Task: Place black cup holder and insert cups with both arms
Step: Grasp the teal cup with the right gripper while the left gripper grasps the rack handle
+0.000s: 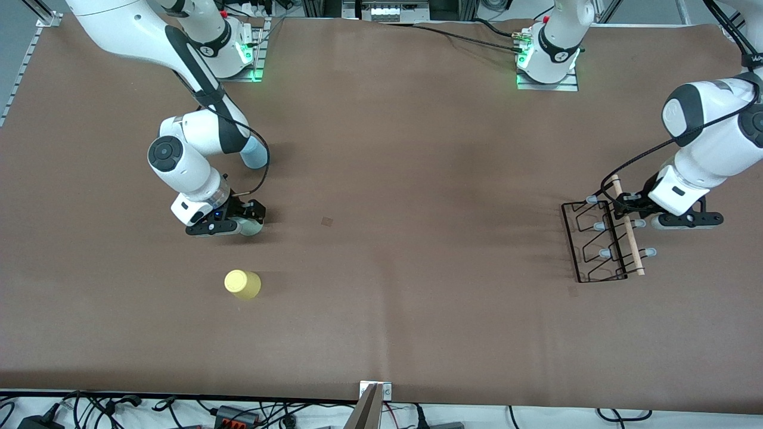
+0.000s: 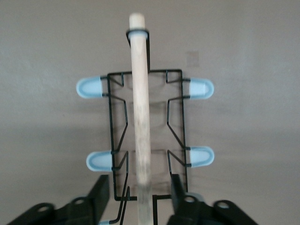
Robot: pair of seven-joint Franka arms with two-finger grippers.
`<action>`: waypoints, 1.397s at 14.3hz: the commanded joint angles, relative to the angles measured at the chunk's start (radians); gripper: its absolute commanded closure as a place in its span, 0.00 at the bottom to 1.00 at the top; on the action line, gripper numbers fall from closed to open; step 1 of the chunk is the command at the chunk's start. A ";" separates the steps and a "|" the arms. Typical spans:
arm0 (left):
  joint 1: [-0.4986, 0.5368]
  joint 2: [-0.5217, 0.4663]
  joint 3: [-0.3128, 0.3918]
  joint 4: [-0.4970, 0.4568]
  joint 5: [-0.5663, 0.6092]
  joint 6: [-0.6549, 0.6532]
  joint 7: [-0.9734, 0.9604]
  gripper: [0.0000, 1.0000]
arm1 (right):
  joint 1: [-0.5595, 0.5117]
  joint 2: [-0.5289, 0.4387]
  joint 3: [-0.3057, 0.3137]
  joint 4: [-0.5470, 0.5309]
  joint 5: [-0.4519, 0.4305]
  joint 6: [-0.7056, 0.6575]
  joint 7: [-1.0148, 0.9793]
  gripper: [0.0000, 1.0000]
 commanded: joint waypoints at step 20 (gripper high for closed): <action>-0.138 -0.003 -0.044 0.422 0.010 -0.480 -0.109 0.99 | -0.006 -0.215 -0.006 -0.005 -0.003 -0.280 -0.014 0.98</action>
